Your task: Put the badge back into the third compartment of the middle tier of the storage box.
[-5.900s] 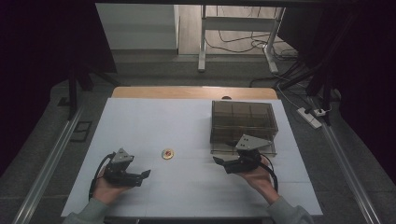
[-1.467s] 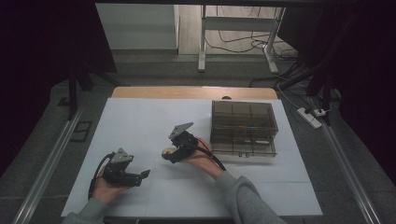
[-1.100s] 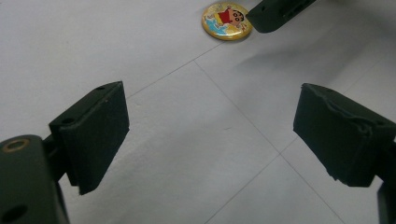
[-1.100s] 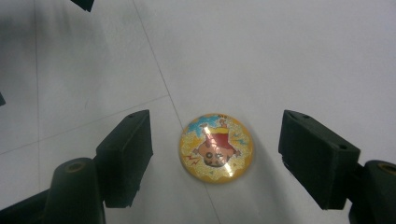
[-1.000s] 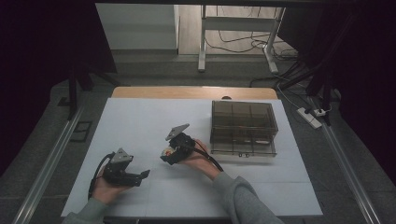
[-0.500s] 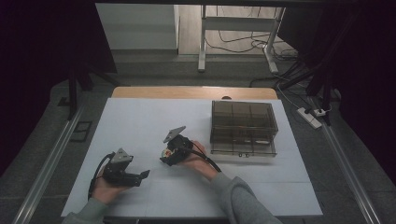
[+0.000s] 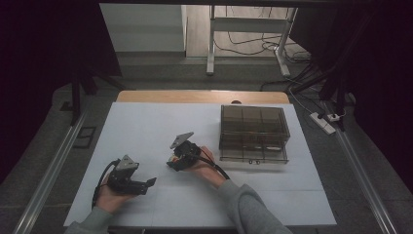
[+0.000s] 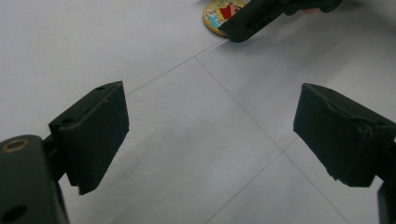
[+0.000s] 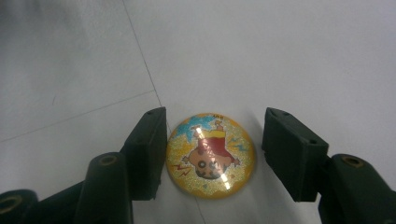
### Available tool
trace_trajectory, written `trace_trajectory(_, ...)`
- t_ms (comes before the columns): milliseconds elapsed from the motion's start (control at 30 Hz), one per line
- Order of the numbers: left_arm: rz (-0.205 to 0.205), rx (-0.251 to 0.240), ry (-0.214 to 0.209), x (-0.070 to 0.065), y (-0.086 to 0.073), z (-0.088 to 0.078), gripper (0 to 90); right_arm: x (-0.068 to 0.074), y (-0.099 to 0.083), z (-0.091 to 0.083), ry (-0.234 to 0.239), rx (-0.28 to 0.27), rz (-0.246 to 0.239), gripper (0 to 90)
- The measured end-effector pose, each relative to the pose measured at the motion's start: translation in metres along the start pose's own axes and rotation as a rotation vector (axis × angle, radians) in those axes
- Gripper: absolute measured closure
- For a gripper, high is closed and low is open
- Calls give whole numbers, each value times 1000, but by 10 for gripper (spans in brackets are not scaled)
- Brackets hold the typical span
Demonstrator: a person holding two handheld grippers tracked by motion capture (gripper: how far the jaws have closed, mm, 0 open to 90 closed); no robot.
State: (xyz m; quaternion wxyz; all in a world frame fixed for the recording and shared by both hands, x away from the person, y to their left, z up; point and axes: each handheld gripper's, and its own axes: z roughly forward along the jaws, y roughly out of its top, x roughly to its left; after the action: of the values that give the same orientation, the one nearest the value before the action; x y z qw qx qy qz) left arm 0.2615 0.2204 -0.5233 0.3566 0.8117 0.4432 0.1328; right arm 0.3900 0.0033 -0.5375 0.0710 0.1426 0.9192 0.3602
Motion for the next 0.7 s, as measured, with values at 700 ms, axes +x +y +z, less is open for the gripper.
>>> trace_trajectory(700, -4, -1, 1, 1, -1, 0, 108, -2, 0, -8, -5, -38, 24, 472)
